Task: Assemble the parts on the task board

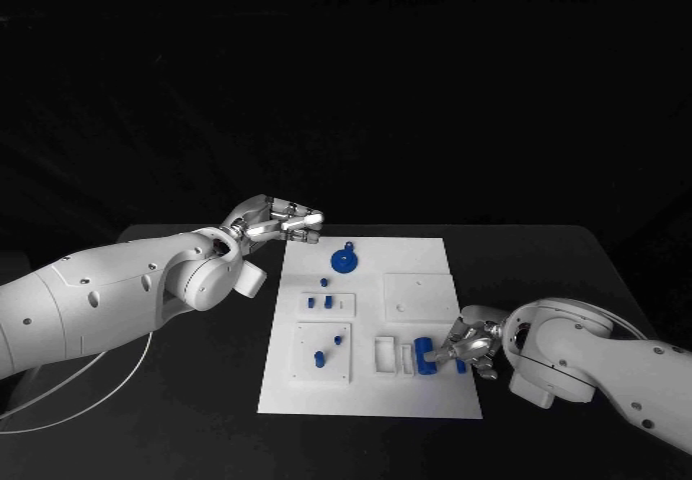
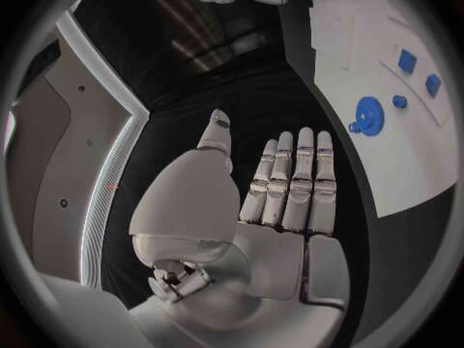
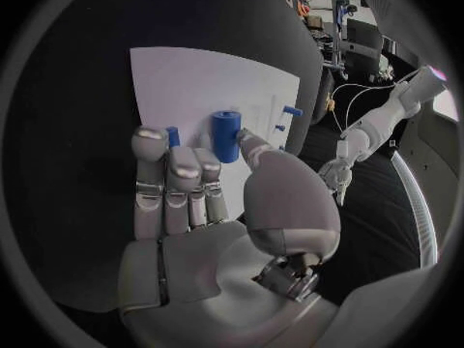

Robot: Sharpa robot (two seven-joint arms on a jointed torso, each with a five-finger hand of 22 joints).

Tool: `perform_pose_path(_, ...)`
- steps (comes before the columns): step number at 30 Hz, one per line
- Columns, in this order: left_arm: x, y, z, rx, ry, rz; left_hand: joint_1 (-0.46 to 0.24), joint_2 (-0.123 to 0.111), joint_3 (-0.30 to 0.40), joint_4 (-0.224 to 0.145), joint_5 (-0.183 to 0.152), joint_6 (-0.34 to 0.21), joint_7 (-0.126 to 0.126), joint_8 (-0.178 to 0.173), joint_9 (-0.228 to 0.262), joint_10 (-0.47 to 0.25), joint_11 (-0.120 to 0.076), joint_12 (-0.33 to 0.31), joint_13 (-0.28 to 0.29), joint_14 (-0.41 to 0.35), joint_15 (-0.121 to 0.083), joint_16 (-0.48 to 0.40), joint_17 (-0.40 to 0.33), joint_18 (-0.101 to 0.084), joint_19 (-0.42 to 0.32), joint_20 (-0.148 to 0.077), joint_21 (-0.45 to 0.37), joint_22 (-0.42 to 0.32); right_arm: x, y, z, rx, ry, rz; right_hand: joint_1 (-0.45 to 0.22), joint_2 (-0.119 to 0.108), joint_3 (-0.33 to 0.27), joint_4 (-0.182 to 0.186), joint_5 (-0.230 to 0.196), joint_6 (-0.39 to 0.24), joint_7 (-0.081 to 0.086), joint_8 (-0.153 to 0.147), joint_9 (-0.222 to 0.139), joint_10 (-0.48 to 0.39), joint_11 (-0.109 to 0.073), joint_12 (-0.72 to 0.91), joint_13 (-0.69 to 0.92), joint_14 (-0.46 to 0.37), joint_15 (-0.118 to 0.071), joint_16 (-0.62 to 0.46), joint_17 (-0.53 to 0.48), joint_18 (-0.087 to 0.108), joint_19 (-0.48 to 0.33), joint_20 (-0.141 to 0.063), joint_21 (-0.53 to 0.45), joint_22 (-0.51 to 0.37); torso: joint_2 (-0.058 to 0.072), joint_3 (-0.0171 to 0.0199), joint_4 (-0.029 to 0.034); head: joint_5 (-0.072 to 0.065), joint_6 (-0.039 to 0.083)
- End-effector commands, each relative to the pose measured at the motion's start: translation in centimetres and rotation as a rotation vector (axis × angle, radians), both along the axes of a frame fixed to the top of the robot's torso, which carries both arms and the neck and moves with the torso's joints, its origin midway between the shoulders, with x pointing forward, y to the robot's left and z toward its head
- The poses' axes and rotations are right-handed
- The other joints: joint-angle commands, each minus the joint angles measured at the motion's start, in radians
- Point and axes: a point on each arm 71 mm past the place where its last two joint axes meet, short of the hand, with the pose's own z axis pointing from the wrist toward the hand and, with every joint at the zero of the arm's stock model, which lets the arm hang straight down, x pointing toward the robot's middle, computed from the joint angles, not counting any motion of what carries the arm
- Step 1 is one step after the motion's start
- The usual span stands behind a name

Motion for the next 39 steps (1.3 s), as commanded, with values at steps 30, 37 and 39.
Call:
perform_pose_path(30,0.1,-0.6,0.0,-0.013,0.007,-0.020,0.007,0.001,0.006,0.008,-0.006,-0.005,0.010,-0.002,0.001,-0.009,0.005,0.003,0.000,0.008,-0.003,-0.004,-0.001,-0.009,0.009,-0.001,0.006,-0.002,-0.1,2.8,-2.4,-0.090,-0.034,0.041,0.031,-0.003,0.006,-0.047,0.084,-0.016,0.004,-0.006,-0.009,0.000,0.003,-0.008,0.007,0.008,0.001,-0.014,0.005,0.004,0.052,0.008,0.011,0.017,0.000,-0.0014,0.0005,0.009,-0.005)
perform_pose_path(37,0.1,-0.6,0.0,-0.013,0.009,-0.020,0.007,0.001,0.006,0.008,-0.006,-0.005,0.010,-0.002,0.001,-0.009,0.005,0.003,0.000,0.008,-0.003,-0.004,-0.001,-0.009,0.009,-0.001,0.006,-0.002,0.0,2.4,-2.5,-0.094,-0.059,0.013,0.028,0.058,0.084,-0.192,0.140,0.016,-0.008,-0.006,-0.027,0.002,-0.008,-0.010,0.008,0.009,-0.006,-0.017,0.006,-0.003,0.054,0.002,0.012,0.022,0.000,-0.0011,-0.0016,0.012,-0.003)
perform_pose_path(39,0.1,-0.6,0.0,-0.012,0.010,-0.020,0.006,0.004,0.006,0.007,-0.006,-0.004,0.011,-0.002,0.001,-0.008,0.004,0.003,0.000,0.008,-0.003,-0.004,-0.001,-0.008,0.010,-0.001,0.006,-0.002,-0.1,2.3,-2.4,-0.083,-0.059,0.001,0.005,0.064,0.096,-0.217,0.139,0.024,-0.011,-0.006,-0.030,0.003,-0.009,-0.012,0.006,0.009,-0.007,-0.018,0.006,-0.005,0.054,0.000,0.012,0.024,0.000,-0.0008,-0.0017,0.013,-0.003)
